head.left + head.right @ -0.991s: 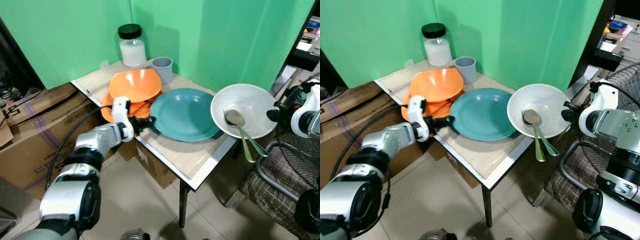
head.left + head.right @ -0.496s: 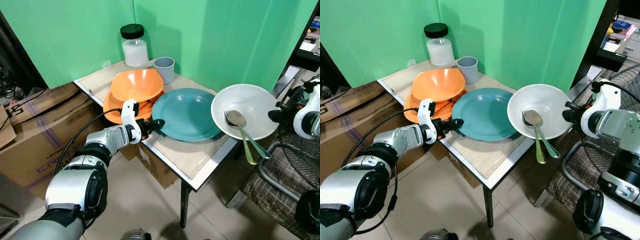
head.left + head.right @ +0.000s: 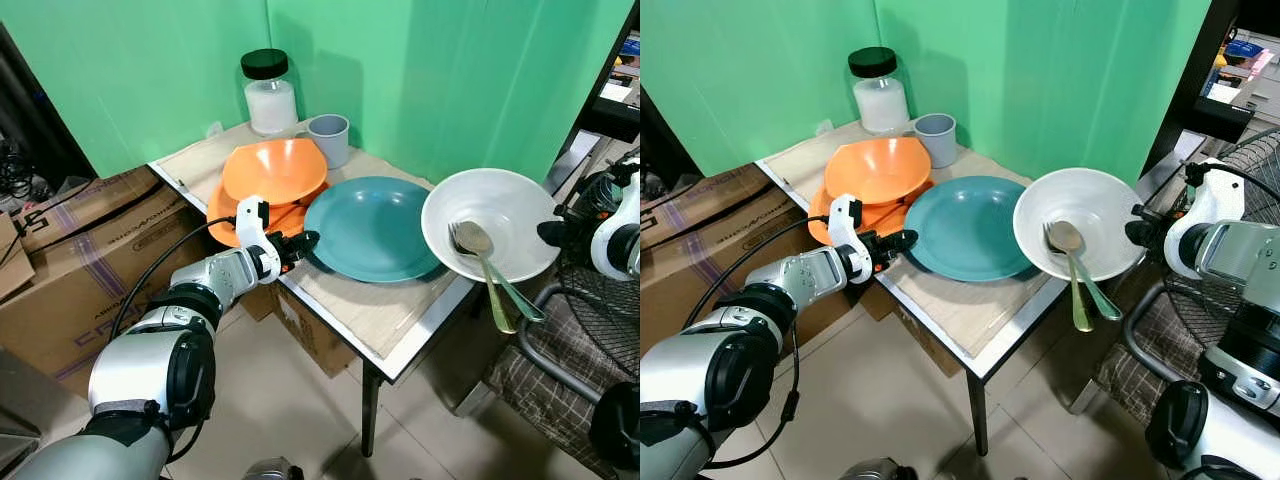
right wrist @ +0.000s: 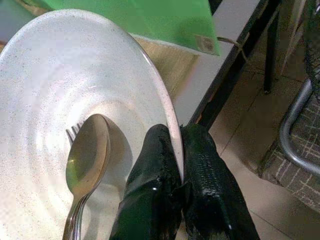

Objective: Setting the table

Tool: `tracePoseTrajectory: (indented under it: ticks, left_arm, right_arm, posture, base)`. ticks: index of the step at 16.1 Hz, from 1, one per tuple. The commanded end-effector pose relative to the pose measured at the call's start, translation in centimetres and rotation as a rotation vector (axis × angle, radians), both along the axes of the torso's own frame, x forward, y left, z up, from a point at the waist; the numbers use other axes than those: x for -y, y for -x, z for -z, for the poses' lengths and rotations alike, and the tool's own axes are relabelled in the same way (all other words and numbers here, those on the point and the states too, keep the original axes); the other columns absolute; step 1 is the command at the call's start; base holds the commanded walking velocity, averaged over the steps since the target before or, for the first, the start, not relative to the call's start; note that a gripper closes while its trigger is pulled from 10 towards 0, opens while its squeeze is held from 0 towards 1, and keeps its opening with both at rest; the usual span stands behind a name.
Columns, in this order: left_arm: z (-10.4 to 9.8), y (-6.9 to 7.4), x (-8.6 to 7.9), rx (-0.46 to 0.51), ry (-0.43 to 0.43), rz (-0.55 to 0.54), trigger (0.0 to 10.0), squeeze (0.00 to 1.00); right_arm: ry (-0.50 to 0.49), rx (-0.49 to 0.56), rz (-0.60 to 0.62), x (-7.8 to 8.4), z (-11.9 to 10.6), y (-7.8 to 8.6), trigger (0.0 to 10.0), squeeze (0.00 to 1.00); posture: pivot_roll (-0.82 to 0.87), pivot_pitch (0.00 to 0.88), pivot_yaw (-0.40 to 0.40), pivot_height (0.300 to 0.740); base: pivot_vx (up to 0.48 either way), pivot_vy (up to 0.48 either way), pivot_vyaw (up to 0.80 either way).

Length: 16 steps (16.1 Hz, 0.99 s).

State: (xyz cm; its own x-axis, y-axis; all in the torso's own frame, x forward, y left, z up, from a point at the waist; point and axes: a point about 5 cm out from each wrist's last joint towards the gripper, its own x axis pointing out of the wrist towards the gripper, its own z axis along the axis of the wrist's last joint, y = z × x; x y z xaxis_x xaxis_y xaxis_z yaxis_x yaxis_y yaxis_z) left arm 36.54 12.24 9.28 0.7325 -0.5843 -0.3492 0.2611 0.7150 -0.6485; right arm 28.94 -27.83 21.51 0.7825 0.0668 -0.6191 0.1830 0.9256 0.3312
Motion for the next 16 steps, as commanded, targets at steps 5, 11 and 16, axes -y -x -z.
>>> tracePoseTrajectory:
  ticks: [5, 11, 16]
  left_arm:
    - [-0.4, -0.3, 0.3, 0.009, -0.013, 0.007, 0.0, 0.0]
    - [0.0, 0.0, 0.4, -0.011, -0.024, 0.017, 0.0, 0.0]
    - [-0.2, -0.3, 0.0, -0.012, -0.022, -0.04, 0.0, 0.0]
  right_arm:
    - [0.015, 0.063, -0.058, -0.5, -1.1, 0.4, 0.0, 0.0]
    - [0.027, 0.075, -0.086, -0.7, -1.0, 0.8, 0.0, 0.0]
    - [0.011, 0.114, -0.083, -0.6, -1.9, 0.7, 0.0, 0.0]
  posture:
    - [-0.2, 0.0, 0.1, 0.74]
    - [-0.23, 0.0, 0.104, 0.74]
    - [-0.22, 0.0, 0.109, 0.74]
  base:
    - [0.0, 0.0, 0.0]
    - [0.0, 0.0, 0.0]
    - [0.0, 0.0, 0.0]
